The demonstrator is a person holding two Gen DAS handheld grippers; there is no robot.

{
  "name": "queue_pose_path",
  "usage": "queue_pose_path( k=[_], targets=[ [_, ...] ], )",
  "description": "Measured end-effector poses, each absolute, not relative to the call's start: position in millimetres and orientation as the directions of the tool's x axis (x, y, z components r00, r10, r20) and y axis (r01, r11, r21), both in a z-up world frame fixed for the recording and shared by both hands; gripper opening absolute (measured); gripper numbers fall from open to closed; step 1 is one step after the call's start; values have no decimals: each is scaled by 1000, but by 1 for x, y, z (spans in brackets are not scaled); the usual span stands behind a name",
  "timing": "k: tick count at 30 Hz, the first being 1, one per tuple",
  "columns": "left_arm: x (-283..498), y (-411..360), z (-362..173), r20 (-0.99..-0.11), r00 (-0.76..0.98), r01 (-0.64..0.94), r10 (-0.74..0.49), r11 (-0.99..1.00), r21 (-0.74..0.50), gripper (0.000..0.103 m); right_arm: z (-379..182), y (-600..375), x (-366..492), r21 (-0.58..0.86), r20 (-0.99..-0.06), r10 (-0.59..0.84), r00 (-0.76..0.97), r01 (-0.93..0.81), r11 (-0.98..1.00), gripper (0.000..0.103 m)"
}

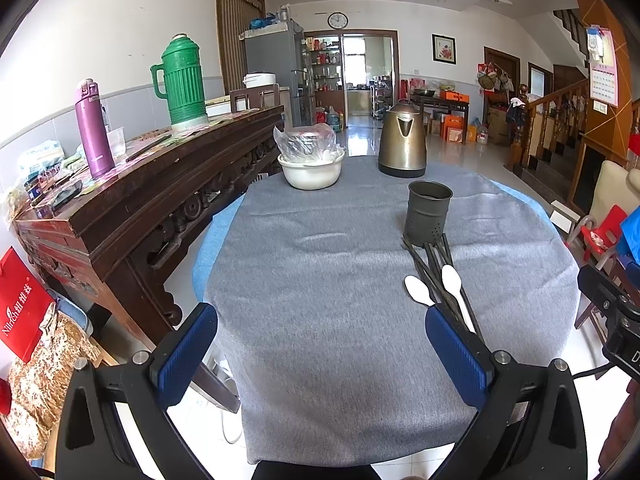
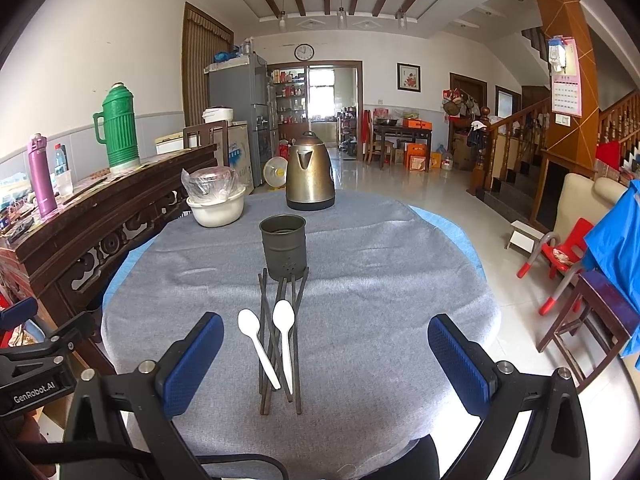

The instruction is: Organize utensils

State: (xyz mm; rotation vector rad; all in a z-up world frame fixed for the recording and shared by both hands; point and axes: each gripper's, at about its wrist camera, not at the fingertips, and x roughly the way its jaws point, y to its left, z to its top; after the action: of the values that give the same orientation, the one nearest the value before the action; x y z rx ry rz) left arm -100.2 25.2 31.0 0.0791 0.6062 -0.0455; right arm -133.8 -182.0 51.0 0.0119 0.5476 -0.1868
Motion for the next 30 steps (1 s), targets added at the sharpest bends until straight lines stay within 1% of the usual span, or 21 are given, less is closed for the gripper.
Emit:
queue_pose_path(
  k=[3,5,7,10,13,15,16,18,20,21,23,26,28,30],
  targets=[
    [-97,25,28,-583,812,72,-22,995,62,103,48,-184,-132,-28,-507,-170,845,181,983,103],
    [-93,26,26,-595,804,74,-27,996,55,103,46,-185,-128,-18,-520,-162,839,178,984,103],
    [-85,28,21,-626,779,80,-40,996,36,103,43,-187,-123,-14,-539,-153,828,173,985,103],
    [-74,31,10,-672,738,80,-54,997,9,103,34,-187,-111,-13,-540,-139,830,157,988,103],
    [-64,37,-3,-714,697,68,-60,998,-17,103,22,-188,-90,16,-585,-78,808,108,994,101],
    [-57,42,-12,-740,670,53,-59,998,-32,103,12,-188,-73,24,-601,-42,798,71,997,91],
    [-55,43,-17,-749,660,45,-56,998,-35,103,7,-187,-64,15,-610,-34,791,55,998,89],
    [-47,47,-25,-770,636,29,-52,999,-43,103,-6,-188,-41,8,-648,-13,762,24,1000,71],
    [-40,49,-33,-784,619,18,-47,999,-45,103,-21,-189,-16,59,-695,45,718,-4,998,65],
    [-36,51,-35,-790,611,15,-45,999,-45,103,-29,-189,-5,86,-715,71,695,-13,996,61],
    [-28,52,-43,-805,592,8,-42,999,-47,103,-44,-190,13,160,-750,138,646,-26,987,58],
    [-17,52,-54,-826,562,-2,-40,999,-50,103,-63,-188,38,211,-787,189,587,-32,977,58],
    [-10,52,-60,-836,547,-5,-41,999,-52,103,-74,-188,54,205,-809,183,558,-24,978,58],
    [-3,49,-64,-844,534,-5,-39,999,-49,103,-79,-186,65,223,-812,203,547,-31,974,59]
  ],
)
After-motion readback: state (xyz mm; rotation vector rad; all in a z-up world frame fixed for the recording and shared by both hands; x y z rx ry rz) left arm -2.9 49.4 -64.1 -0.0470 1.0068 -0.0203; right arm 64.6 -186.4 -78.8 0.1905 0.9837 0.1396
